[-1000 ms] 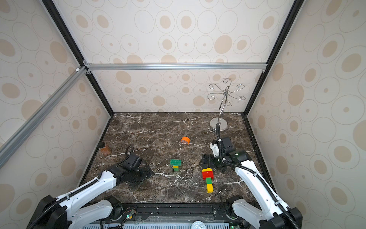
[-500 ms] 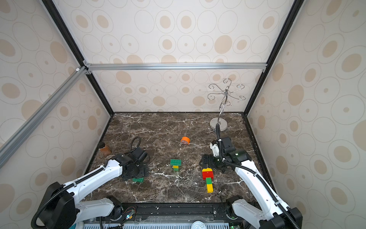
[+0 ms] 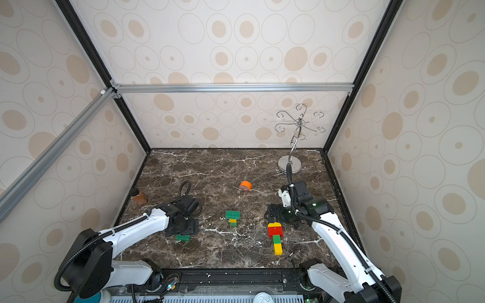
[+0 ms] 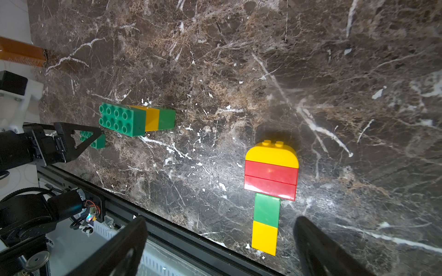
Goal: Assemble an ice cream with lego
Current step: Pick up the lego brick from the center of the board.
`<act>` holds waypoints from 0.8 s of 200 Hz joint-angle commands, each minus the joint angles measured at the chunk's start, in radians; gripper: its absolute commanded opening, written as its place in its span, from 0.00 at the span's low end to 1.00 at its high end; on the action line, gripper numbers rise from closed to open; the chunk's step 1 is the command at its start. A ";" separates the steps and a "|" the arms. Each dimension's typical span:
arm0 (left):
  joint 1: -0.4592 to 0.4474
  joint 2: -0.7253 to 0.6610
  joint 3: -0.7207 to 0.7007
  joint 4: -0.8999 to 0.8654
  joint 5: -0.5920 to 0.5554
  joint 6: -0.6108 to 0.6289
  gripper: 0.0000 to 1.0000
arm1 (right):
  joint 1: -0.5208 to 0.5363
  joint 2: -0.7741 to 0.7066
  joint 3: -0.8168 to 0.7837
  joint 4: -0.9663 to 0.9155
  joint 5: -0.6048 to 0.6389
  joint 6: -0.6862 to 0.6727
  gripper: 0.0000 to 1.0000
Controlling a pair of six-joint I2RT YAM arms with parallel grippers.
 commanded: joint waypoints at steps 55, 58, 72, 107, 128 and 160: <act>0.023 0.033 -0.010 -0.005 -0.005 -0.006 0.94 | -0.008 -0.037 0.012 -0.035 0.022 -0.007 0.99; 0.023 0.040 -0.010 -0.006 -0.006 -0.008 0.94 | -0.009 -0.037 0.012 -0.033 0.022 -0.007 0.99; 0.025 0.063 -0.017 -0.005 0.012 -0.018 0.94 | -0.008 -0.037 0.015 -0.034 0.023 -0.008 0.99; 0.029 0.033 -0.063 0.054 0.082 -0.066 0.93 | -0.008 -0.044 0.015 -0.043 0.034 -0.011 0.98; 0.029 -0.001 -0.071 0.062 0.114 -0.081 0.92 | -0.007 -0.044 0.014 -0.045 0.035 -0.011 0.98; 0.025 -0.041 -0.104 0.084 0.169 -0.107 0.90 | -0.007 -0.034 0.015 -0.034 0.028 -0.011 0.98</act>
